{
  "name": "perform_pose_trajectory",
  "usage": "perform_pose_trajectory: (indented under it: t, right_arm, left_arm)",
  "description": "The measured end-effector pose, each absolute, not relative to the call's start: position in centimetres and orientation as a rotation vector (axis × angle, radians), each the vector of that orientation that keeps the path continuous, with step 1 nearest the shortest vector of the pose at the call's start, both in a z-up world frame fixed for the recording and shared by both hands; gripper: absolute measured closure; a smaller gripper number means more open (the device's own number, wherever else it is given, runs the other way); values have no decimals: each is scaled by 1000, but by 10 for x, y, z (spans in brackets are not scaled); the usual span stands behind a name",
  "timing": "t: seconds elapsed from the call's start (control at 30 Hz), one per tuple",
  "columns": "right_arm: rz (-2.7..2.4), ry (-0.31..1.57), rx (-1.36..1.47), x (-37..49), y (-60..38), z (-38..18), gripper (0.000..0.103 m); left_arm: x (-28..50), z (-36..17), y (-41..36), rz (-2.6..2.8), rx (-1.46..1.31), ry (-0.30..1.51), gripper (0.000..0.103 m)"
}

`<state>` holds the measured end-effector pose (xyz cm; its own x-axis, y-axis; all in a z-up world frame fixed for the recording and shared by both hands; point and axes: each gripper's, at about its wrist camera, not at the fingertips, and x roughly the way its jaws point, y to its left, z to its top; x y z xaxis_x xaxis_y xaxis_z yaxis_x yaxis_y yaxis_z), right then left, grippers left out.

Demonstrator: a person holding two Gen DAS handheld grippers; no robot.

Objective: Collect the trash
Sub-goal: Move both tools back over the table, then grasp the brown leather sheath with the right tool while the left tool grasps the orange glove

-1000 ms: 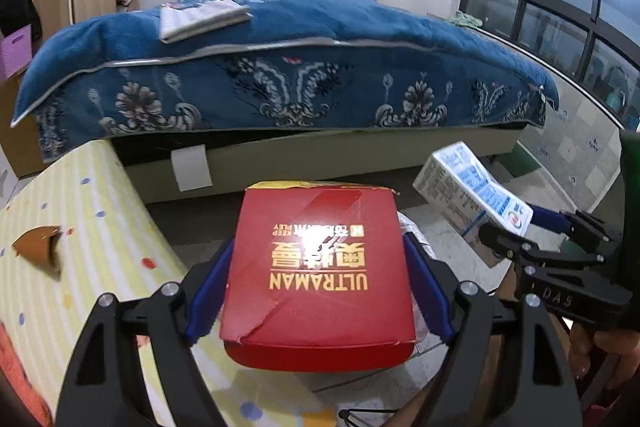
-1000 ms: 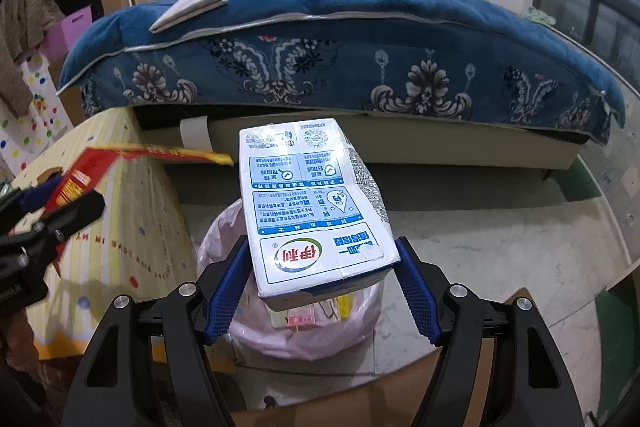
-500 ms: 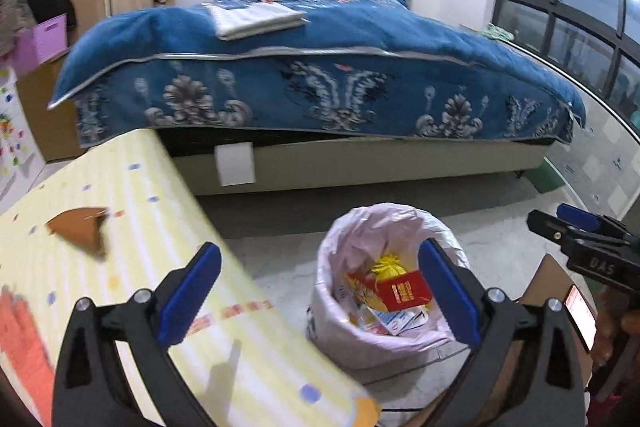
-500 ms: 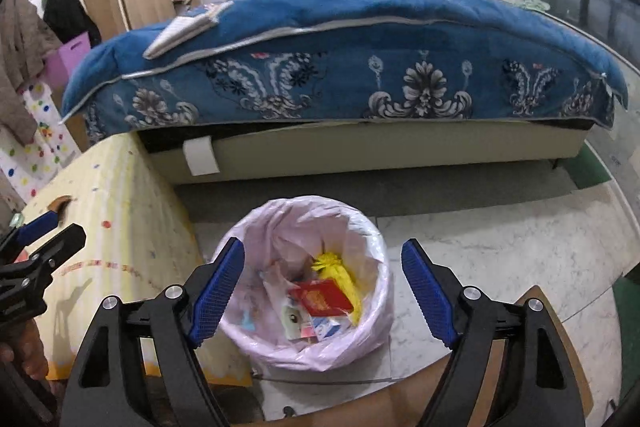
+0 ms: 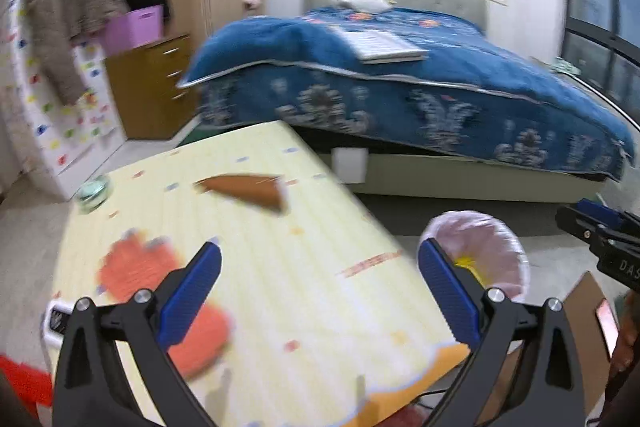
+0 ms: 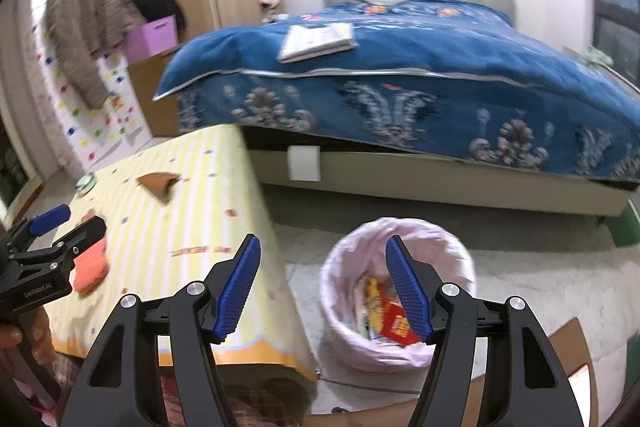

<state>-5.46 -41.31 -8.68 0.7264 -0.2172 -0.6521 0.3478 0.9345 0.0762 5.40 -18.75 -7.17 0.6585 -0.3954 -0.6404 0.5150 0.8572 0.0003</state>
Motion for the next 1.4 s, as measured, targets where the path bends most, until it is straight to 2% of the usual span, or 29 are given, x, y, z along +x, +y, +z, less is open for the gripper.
perform_pose_trajectory:
  t: [0.33, 0.53, 0.93, 1.03, 1.13, 1.3, 1.4]
  right_arm:
    - [-93, 776, 81, 17, -335, -103, 38]
    - [2, 793, 32, 73, -302, -112, 38]
    - [95, 823, -1, 191, -278, -136, 38]
    - [95, 815, -28, 209, -276, -140, 28]
    - [109, 856, -51, 232, -274, -151, 25]
    - [139, 919, -53, 258, -274, -167, 25]
    - [166, 950, -72, 263, -272, -174, 30]
  left_arm:
    - [85, -87, -60, -219, 92, 727, 7]
    - [99, -82, -14, -115, 52, 719, 7]
    - [155, -98, -25, -118, 48, 775, 7]
    - [172, -101, -33, -128, 46, 787, 7]
    - [187, -104, -38, -131, 49, 798, 7]
    - [197, -105, -42, -131, 46, 802, 7]
    - [195, -107, -42, -132, 53, 802, 7]
